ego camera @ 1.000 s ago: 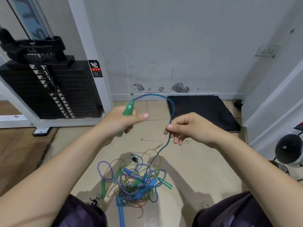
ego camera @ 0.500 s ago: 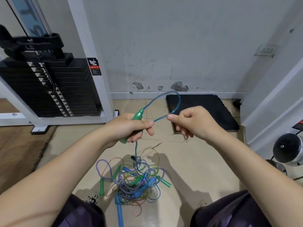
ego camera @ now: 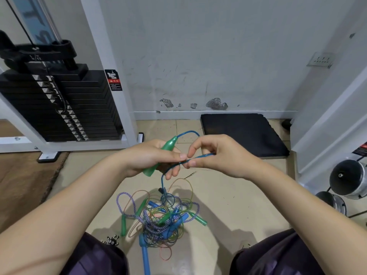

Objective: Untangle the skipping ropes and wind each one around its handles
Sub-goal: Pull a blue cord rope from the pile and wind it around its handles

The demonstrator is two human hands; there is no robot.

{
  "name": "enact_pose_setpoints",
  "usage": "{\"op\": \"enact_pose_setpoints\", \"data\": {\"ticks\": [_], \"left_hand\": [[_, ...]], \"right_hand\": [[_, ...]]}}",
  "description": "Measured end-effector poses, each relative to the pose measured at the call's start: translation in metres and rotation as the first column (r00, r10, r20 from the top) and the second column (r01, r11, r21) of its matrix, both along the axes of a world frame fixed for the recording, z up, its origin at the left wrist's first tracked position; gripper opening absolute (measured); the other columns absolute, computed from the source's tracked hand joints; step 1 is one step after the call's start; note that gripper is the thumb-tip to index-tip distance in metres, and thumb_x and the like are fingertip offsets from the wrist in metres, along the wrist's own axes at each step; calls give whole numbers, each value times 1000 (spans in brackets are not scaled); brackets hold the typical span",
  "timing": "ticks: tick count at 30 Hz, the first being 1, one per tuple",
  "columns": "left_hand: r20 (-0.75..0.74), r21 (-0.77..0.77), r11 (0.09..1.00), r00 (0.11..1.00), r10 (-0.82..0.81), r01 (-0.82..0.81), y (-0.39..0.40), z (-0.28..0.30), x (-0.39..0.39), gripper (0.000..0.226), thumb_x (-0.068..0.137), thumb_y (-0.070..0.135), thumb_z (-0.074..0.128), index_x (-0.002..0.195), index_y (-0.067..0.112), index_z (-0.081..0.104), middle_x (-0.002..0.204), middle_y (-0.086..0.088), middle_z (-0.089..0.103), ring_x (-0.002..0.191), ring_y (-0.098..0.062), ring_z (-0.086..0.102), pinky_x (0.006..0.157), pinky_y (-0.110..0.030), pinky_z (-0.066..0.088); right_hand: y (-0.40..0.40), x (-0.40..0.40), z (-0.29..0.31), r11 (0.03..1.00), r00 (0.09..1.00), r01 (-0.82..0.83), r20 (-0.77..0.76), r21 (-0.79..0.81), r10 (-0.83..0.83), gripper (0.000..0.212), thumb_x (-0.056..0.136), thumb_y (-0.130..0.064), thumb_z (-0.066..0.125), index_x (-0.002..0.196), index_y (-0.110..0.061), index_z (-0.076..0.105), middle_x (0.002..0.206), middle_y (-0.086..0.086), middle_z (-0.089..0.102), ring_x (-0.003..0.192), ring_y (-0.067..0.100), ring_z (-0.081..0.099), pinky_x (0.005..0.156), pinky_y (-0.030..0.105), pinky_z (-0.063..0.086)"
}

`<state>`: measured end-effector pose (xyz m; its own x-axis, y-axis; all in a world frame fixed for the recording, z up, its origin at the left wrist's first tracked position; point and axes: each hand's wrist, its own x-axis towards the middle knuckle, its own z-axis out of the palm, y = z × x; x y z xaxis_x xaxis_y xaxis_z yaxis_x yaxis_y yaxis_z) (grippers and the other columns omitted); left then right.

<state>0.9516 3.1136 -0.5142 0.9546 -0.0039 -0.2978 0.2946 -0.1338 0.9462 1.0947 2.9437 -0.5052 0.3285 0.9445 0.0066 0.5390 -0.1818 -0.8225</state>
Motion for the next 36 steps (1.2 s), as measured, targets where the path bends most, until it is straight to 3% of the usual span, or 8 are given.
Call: {"op": "enact_pose_setpoints", "data": {"ticks": [5, 8, 10, 16, 23, 28, 31, 36], "left_hand": [[-74, 179, 983, 995, 64, -50, 25, 2, -11, 24, 97, 23, 58, 90, 5, 71, 74, -12, 70, 80, -21, 67, 84, -23, 47], [-50, 158, 981, 991, 121, -112, 29, 1, -12, 26, 97, 25, 59, 79, 7, 65, 49, -7, 51, 53, -24, 60, 76, -30, 50], [-43, 105, 985, 989, 141, -136, 22, 0, -10, 26, 97, 24, 56, 79, 7, 64, 41, -2, 36, 35, -17, 39, 64, -31, 51], [20, 20, 994, 994, 110, -111, -12, 1, 1, 24, 97, 23, 56, 76, 15, 64, 43, 2, 31, 34, -11, 24, 51, -27, 39], [43, 45, 993, 993, 111, -113, 7, 4, -4, 19, 91, 22, 65, 100, 7, 56, 65, -4, 55, 42, -14, 41, 49, -24, 41], [31, 184, 968, 986, 166, -168, 24, 2, -12, 22, 93, 21, 63, 93, 2, 53, 59, -8, 59, 53, -24, 57, 68, -33, 49], [60, 148, 965, 976, 209, -215, 22, 4, -12, 21, 95, 22, 61, 80, 12, 51, 53, -4, 46, 41, -18, 38, 61, -31, 48], [95, 43, 989, 986, 140, -145, -1, 8, -6, 25, 94, 22, 63, 69, 26, 61, 54, -4, 45, 36, -13, 30, 48, -25, 39]], "right_hand": [[-10, 25, 10, 974, 973, 210, -116, 86, -200, 9, 85, -15, 74, 77, -18, 70, 61, -8, 54, 54, 7, 43, 59, 24, 41], [-14, 29, 8, 991, 975, 128, -179, -27, -131, 7, 86, -12, 73, 84, -16, 68, 70, 3, 63, 62, 16, 55, 69, 36, 46], [-12, 20, 5, 995, 967, 46, -245, -84, -66, 16, 84, -11, 75, 95, -14, 64, 73, 5, 65, 61, 19, 58, 66, 30, 46], [2, -11, -11, 999, 980, -42, -197, -26, 36, 27, 78, -13, 82, 95, -10, 61, 82, 4, 65, 75, 9, 56, 70, 20, 46], [-2, 2, -4, 988, 977, 120, -186, 101, -100, 20, 83, -10, 75, 75, -9, 57, 71, 8, 70, 67, 14, 63, 67, 24, 48], [-10, 24, 4, 933, 922, 303, -307, 194, -236, 16, 91, -5, 65, 80, -8, 54, 70, 13, 69, 60, 26, 64, 69, 40, 50], [-15, 28, 6, 975, 933, 211, -311, 65, -181, 16, 87, -12, 71, 96, -11, 58, 70, 15, 66, 47, 25, 54, 60, 36, 47], [-9, 4, 5, 999, 981, 26, -193, -19, -30, 23, 79, -19, 80, 98, -15, 69, 59, 6, 62, 59, 22, 62, 62, 29, 50]]}}
